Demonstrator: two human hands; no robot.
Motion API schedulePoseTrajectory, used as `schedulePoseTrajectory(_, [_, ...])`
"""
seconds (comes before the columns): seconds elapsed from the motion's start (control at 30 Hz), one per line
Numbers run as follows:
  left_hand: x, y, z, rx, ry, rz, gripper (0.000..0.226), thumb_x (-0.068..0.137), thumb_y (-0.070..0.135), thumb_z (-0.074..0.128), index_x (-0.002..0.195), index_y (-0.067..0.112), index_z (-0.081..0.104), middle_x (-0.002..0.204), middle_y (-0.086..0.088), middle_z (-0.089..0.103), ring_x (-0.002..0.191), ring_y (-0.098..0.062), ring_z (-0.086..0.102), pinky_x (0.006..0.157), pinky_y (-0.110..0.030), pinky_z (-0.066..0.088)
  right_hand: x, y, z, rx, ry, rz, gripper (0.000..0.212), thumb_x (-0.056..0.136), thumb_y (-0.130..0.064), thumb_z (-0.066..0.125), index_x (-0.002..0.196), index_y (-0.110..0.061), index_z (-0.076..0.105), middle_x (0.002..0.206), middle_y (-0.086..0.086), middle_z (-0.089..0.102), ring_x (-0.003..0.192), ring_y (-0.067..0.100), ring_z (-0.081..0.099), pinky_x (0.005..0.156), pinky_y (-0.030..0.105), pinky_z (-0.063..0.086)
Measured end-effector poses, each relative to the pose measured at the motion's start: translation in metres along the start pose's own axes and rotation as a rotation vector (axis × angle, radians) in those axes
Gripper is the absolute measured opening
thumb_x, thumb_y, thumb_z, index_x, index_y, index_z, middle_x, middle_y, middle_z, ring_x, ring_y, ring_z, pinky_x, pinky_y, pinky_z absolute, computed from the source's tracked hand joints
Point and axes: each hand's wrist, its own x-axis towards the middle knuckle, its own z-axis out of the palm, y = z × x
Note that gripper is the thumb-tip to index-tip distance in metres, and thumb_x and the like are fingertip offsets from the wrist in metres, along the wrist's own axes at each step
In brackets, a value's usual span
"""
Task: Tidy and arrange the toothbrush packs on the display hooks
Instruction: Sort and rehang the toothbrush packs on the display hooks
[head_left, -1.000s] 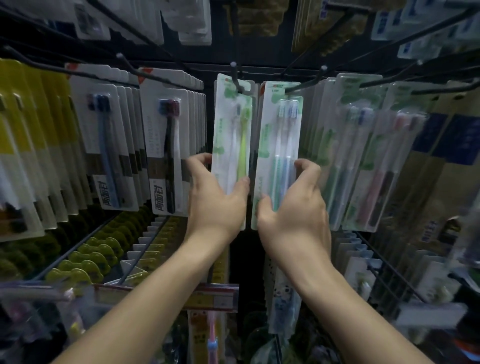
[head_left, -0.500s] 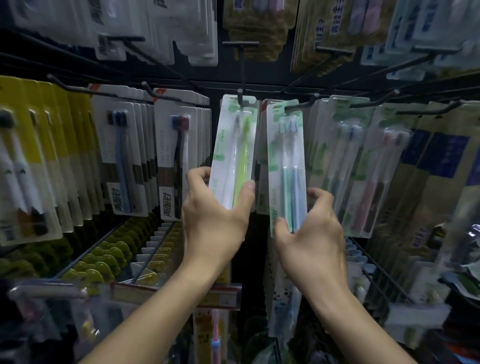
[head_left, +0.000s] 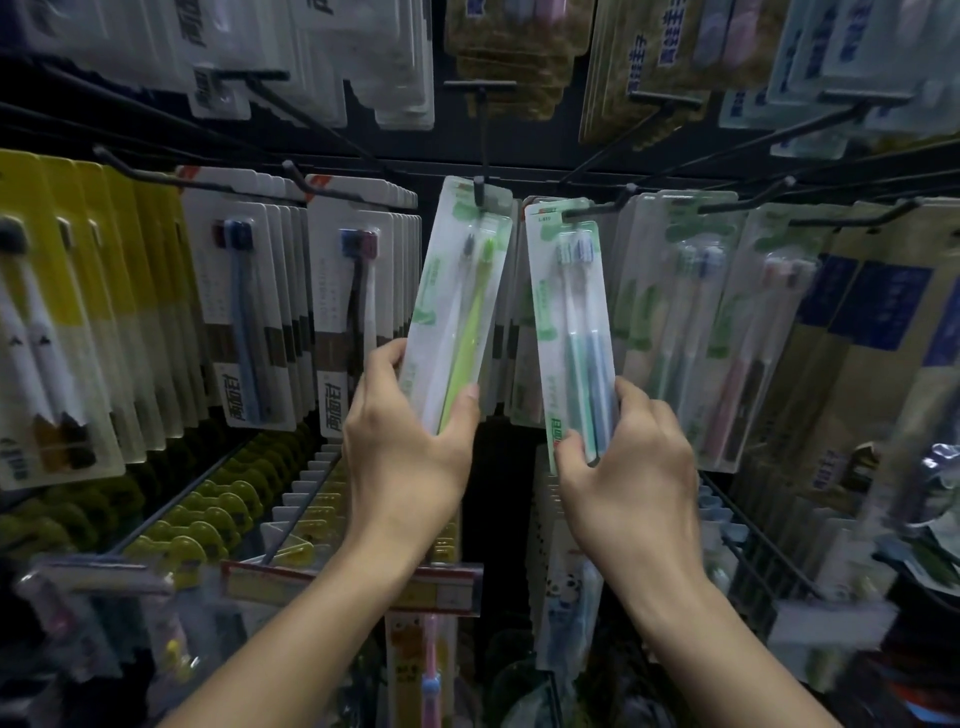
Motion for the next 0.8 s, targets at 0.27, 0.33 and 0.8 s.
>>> schedulePoseTrajectory(0.27, [-0.004, -0.003, -0.005, -0.041, 0.016, 0.005, 0.059, 0.090, 0.044, 0.078, 0.138, 0.027, 0.048, 0.117, 0.008, 0.060, 0.095, -0.013, 0.062, 0.067, -0.015, 0.047, -0.006, 0.006, 0.001, 0.057, 0.011, -0.062, 0.058, 0.096, -0.027, 0.064, 0.150, -0.022, 0.044, 0.124, 0.000, 0.057, 0.103, 0.021, 0.060, 0.087, 0.038, 0.054])
schedulePoseTrajectory(0.33, [-0.004, -0.004, -0.008, -0.039, 0.022, 0.014, 0.059, 0.089, 0.043, 0.078, 0.137, 0.028, 0.047, 0.116, 0.008, 0.058, 0.096, -0.014, 0.061, 0.067, -0.019, 0.049, -0.007, 0.007, 0.001, 0.052, 0.006, -0.079, 0.060, 0.096, -0.027, 0.064, 0.151, -0.022, 0.043, 0.128, 0.000, 0.056, 0.106, 0.022, 0.060, 0.090, 0.040, 0.054])
schedulePoseTrajectory(0.8, [-0.015, -0.007, -0.029, -0.052, 0.073, 0.099, 0.057, 0.088, 0.037, 0.082, 0.132, 0.027, 0.047, 0.114, 0.007, 0.058, 0.098, -0.017, 0.062, 0.078, -0.039, 0.058, -0.013, 0.017, -0.006, 0.125, -0.023, -0.117, 0.059, 0.094, -0.029, 0.066, 0.148, -0.024, 0.042, 0.125, -0.007, 0.052, 0.097, 0.016, 0.062, 0.087, 0.045, 0.058])
